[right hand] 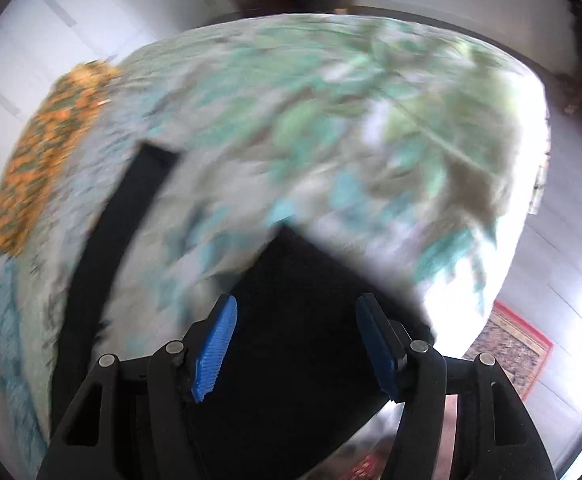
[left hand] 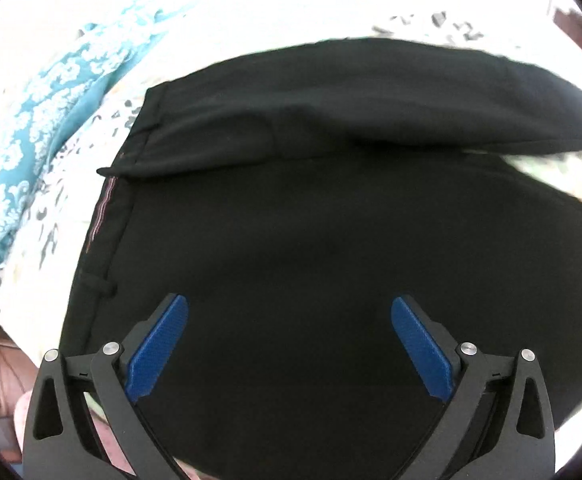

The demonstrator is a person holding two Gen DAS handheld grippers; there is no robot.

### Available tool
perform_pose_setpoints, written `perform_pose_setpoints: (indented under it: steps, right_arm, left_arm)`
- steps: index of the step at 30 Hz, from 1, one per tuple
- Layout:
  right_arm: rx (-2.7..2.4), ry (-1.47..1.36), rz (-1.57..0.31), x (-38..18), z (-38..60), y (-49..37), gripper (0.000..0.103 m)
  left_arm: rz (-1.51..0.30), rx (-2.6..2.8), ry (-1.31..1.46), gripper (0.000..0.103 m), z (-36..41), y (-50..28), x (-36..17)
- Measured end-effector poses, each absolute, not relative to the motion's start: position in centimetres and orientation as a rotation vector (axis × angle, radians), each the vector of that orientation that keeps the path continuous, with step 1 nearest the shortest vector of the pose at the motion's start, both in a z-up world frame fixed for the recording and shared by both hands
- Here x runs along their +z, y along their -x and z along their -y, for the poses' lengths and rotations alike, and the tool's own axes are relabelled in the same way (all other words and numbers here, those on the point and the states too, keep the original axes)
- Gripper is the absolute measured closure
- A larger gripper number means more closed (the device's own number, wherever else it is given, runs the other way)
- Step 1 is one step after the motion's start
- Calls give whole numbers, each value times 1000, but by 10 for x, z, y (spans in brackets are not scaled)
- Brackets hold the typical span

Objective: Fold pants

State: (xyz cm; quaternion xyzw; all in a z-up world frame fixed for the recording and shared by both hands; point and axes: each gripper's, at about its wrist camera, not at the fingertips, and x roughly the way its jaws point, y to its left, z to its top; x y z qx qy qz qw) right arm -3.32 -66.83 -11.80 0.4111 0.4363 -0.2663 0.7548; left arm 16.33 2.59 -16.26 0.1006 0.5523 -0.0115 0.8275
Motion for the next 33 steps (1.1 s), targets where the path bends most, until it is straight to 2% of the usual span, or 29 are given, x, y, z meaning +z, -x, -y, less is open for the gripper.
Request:
perform_pose_setpoints:
  steps: [2, 7, 9, 12, 17, 21, 24, 29, 33]
  right_arm:
    - [-468, -888, -976, -114, 624, 31, 32]
    - [-176, -683, -1121, -136, 476, 3, 32]
    - [-99, -601, -1178, -149, 434, -9, 32]
    - [-51, -403, -1213, -152, 391, -23, 29]
    - [-42, -238, -1131, -135, 373, -25, 29]
    - [-13, -185, -1173, -152, 360, -33, 29]
    - [-7, -190, -1205, -159, 365, -27, 28]
    - [6, -185, -1209, -160, 362, -23, 18]
    - [24, -122, -1219, -164, 352, -22, 9]
  left_arm:
    - [-1169, -91, -176, 1, -21, -146, -156]
    - [-1154, -178, -309, 1, 12, -115, -167]
    - [-1199, -162, -385, 0, 18, -114, -185]
    - [-1232, -167, -276, 0, 3, -116, -189]
    - [-1123, -55, -167, 1, -39, -121, -157]
    - [-1236, 37, -30, 1, -77, -136, -179]
    - [-1258, 59, -53, 0, -83, -134, -187]
    - [-1235, 66, -68, 1, -80, -134, -176]
    - [-1086, 45, -54, 1, -91, -176, -143]
